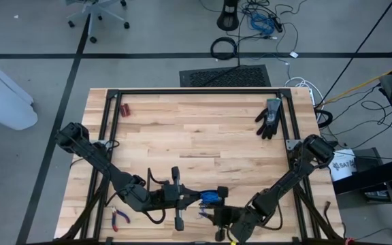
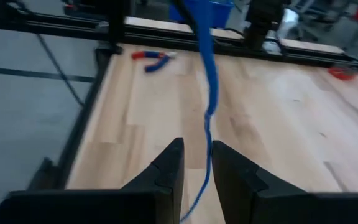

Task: Coil cords
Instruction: Coil the green wire onto a spool

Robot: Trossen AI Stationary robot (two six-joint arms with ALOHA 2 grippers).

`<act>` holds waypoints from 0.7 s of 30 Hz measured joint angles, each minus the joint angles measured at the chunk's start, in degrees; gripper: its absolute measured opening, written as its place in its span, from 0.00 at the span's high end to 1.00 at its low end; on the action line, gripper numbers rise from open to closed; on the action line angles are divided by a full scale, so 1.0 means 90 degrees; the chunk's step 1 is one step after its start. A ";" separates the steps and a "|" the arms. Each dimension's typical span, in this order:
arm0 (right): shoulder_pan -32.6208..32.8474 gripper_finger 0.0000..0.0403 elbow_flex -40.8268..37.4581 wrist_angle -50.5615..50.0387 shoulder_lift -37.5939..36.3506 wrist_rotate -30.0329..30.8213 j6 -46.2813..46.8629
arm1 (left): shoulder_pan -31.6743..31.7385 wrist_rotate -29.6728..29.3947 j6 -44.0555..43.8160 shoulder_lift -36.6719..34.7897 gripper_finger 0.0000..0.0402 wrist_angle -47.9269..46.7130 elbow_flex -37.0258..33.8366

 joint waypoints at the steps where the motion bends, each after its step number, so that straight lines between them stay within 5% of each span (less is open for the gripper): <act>1: -0.0022 0.82 0.0000 0.0063 -0.0001 -0.0106 -0.0046 | 0.0000 0.0000 0.0001 0.0000 1.00 0.0000 0.0000; 21: -0.0073 0.87 -0.0005 0.0059 -0.0002 0.0075 -0.0050 | -0.0012 -0.0002 0.0025 0.0002 1.00 0.0015 0.0000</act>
